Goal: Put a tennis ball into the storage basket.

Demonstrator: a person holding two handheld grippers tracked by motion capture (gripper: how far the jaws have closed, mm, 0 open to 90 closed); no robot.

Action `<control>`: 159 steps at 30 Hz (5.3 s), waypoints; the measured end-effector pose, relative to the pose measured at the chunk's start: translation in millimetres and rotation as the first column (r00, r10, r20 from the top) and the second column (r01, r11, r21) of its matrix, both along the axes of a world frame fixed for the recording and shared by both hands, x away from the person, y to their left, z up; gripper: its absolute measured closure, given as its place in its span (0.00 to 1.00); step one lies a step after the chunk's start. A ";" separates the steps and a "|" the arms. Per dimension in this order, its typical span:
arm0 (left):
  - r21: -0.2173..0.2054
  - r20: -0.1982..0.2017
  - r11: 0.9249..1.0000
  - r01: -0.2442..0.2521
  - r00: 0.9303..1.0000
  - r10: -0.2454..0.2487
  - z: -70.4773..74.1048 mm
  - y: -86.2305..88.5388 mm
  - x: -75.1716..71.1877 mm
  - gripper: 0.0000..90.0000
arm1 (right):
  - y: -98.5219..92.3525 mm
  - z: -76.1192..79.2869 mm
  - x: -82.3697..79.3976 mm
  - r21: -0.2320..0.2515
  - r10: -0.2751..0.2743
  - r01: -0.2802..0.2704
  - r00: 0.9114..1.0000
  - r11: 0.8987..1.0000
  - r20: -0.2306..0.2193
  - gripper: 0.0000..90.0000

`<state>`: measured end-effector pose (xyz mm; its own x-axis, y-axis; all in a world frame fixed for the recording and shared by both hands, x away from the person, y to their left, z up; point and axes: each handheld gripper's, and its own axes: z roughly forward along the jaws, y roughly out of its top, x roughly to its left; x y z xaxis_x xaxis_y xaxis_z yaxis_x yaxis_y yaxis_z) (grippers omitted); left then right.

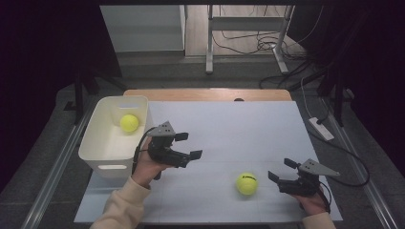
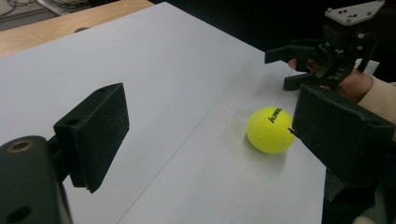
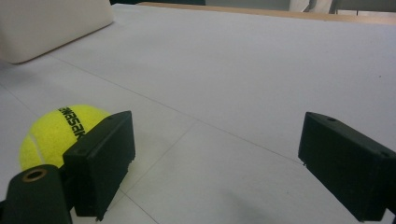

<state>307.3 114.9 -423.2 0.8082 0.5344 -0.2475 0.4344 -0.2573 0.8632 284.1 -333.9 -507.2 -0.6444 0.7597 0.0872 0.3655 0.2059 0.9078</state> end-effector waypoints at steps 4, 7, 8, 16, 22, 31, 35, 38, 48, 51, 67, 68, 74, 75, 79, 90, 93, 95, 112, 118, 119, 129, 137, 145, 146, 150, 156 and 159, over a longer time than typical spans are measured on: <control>0.011 -0.014 1.000 0.007 1.000 -0.007 -5.0 -4.8 4.0 0.13 | 0.7 0.1 0.7 0.001 -0.007 0.007 1.000 1.000 0.000 0.12; 0.015 -0.022 1.000 0.008 1.000 -0.008 -8.0 -6.9 6.8 0.13 | 1.6 0.3 0.8 0.005 -0.008 0.008 1.000 1.000 0.002 0.12; 0.015 -0.022 1.000 0.008 1.000 -0.008 -8.0 -6.9 6.8 0.13 | 1.6 0.3 0.8 0.003 -0.007 0.007 1.000 1.000 0.003 0.12; 0.027 -0.012 0.999 0.033 0.999 -0.033 -13.8 -20.3 6.6 0.13 | 2.1 0.7 1.3 0.001 -0.007 0.007 1.000 1.000 0.003 0.12; 0.015 -0.006 0.998 0.065 0.998 -0.064 -17.5 -31.8 6.0 0.13 | 1.9 2.1 0.5 0.004 -0.010 0.010 1.000 1.000 0.007 0.12; 0.035 -0.014 0.996 0.083 0.996 -0.083 -24.5 -45.6 5.5 0.13 | 1.5 2.0 0.1 0.003 -0.009 0.009 1.000 1.000 0.006 0.12; 0.050 -0.019 0.994 0.097 0.995 -0.096 -26.7 -51.6 4.8 0.13 | 0.5 1.6 -0.2 0.009 -0.011 0.010 1.000 1.000 0.009 0.12; 0.056 -0.028 0.993 0.106 0.994 -0.104 -29.7 -56.0 5.1 0.13 | 0.2 1.8 -0.5 0.010 -0.011 0.011 1.000 1.000 0.006 0.12; 0.071 -0.045 0.989 0.133 0.991 -0.130 -37.6 -67.9 6.8 0.13 | 0.4 3.7 0.5 0.011 -0.013 0.013 1.000 1.000 0.011 0.12; 0.079 -0.047 0.986 0.145 0.989 -0.142 -39.9 -72.5 5.6 0.13 | 0.8 4.5 0.1 0.015 -0.015 0.015 1.000 1.000 0.018 0.12; 0.078 -0.060 0.981 0.180 0.983 -0.176 -45.6 -80.5 2.7 0.12 | -0.1 5.8 0.3 0.020 -0.019 0.019 1.000 1.000 0.017 0.12; 0.080 -0.062 0.980 0.180 0.982 -0.176 -46.2 -81.0 3.0 0.12 | -0.1 5.9 0.3 0.020 -0.019 0.019 1.000 1.000 0.017 0.12; 0.076 -0.067 0.979 0.189 0.981 -0.184 -48.3 -84.1 3.0 0.12 | -0.6 5.6 0.4 0.018 -0.019 0.018 1.000 1.000 0.015 0.12; 0.077 -0.069 0.979 0.189 0.980 -0.184 -48.8 -84.8 2.8 0.12 | -0.6 5.5 0.3 0.017 -0.018 0.018 1.000 1.000 0.015 0.12; 0.082 -0.070 0.978 0.192 0.980 -0.187 -49.8 -86.5 2.9 0.12 | -0.8 5.5 0.1 0.015 -0.016 0.016 1.000 1.000 0.017 0.12; 0.097 -0.079 0.972 0.212 0.976 -0.205 -57.1 -99.1 4.3 0.12 | -1.5 8.0 -0.2 0.038 -0.020 0.019 1.000 0.999 0.022 0.12; 0.103 -0.084 0.970 0.220 0.974 -0.212 -59.8 -104.0 4.7 0.12 | -1.5 8.0 -0.2 0.037 -0.019 0.019 1.000 0.999 0.022 0.12; 0.107 -0.086 0.969 0.224 0.973 -0.215 -60.5 -105.5 5.1 0.12 | -1.5 8.1 -0.2 0.037 -0.020 0.019 1.000 0.999 0.022 0.12; 0.126 -0.108 0.953 0.274 0.959 -0.261 -68.6 -123.8 2.5 0.12 | -2.6 7.8 -0.1 0.035 -0.022 0.021 1.000 0.999 0.022 0.12; 0.132 -0.114 0.950 0.284 0.956 -0.270 -70.5 -127.9 1.2 0.11 | -2.6 7.7 0.0 0.033 -0.021 0.020 1.000 0.999 0.022 0.12; 0.134 -0.115 0.949 0.287 0.955 -0.273 -71.2 -128.9 1.3 0.11 | -2.6 7.7 0.0 0.033 -0.021 0.020 1.000 0.999 0.022 0.12; 0.144 -0.125 0.941 0.305 0.949 -0.288 -74.8 -139.1 0.0 0.10 | -2.6 7.6 -0.1 0.033 -0.019 0.018 1.000 0.999 0.022 0.12; 0.156 -0.130 0.937 0.312 0.947 -0.294 -76.8 -147.8 -0.3 0.09 | -3.0 7.3 0.2 0.032 -0.020 0.019 1.000 0.999 0.022 0.12; 0.188 -0.125 0.930 0.315 0.947 -0.295 -79.0 -157.5 -1.6 0.08 | -3.1 7.2 0.4 0.032 -0.020 0.019 1.000 0.999 0.021 0.12; 0.195 -0.126 0.928 0.317 0.947 -0.297 -79.5 -160.0 -1.8 0.08 | -3.1 7.2 0.4 0.032 -0.019 0.018 1.000 0.999 0.021 0.12; 0.215 -0.130 0.922 0.321 0.945 -0.299 -81.9 -167.0 -1.3 0.08 | -3.3 7.3 0.3 0.032 -0.019 0.018 1.000 0.999 0.021 0.12; 0.220 -0.143 0.919 0.328 0.942 -0.302 -87.3 -176.9 0.0 0.08 | -3.4 7.2 0.4 0.033 -0.019 0.018 1.000 0.999 0.020 0.12; 0.240 -0.151 0.910 0.338 0.939 -0.309 -90.8 -182.6 1.1 0.08 | -3.5 7.1 0.4 0.033 -0.019 0.018 1.000 0.999 0.019 0.12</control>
